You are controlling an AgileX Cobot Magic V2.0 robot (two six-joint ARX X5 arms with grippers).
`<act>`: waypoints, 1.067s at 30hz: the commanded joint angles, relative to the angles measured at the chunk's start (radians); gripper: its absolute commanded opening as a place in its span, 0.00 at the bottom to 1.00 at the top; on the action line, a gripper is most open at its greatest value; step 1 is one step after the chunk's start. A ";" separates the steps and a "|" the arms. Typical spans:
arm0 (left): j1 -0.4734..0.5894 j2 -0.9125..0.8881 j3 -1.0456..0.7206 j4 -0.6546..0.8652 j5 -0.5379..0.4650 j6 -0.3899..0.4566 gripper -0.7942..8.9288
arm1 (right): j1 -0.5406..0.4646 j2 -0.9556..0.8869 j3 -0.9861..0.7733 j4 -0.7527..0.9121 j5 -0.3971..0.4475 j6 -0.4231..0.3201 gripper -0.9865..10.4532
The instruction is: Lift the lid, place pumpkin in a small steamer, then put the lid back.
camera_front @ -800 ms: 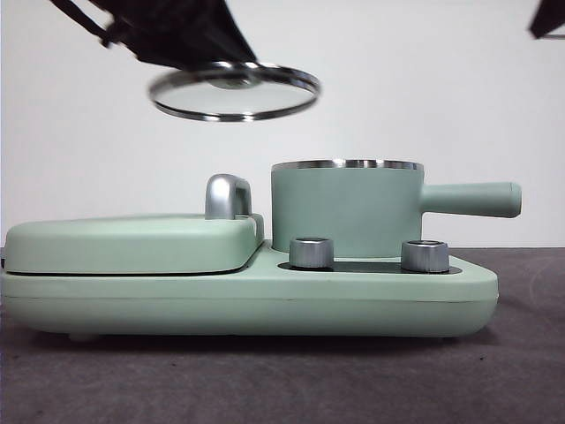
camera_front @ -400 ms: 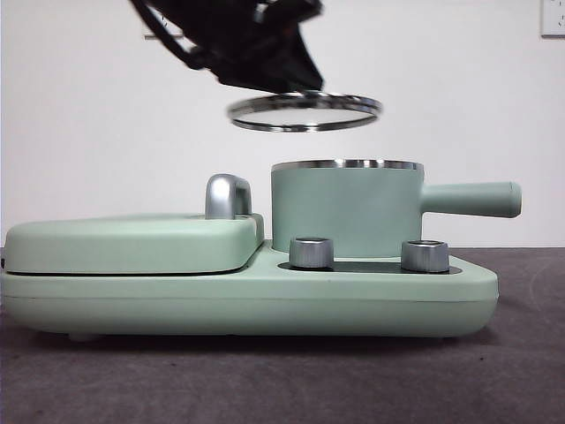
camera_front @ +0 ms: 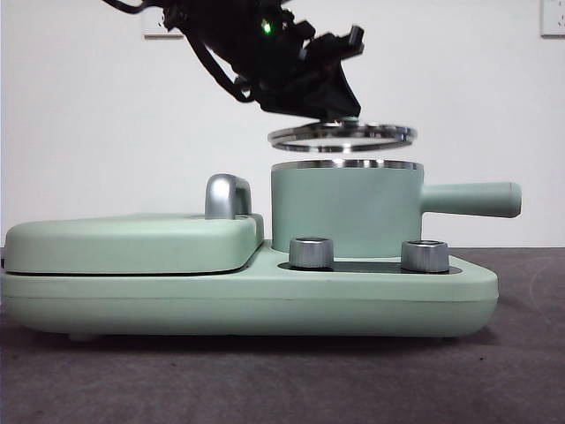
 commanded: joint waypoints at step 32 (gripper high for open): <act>-0.027 0.034 0.016 0.074 -0.003 0.022 0.10 | 0.007 0.004 0.003 0.004 0.046 0.035 0.39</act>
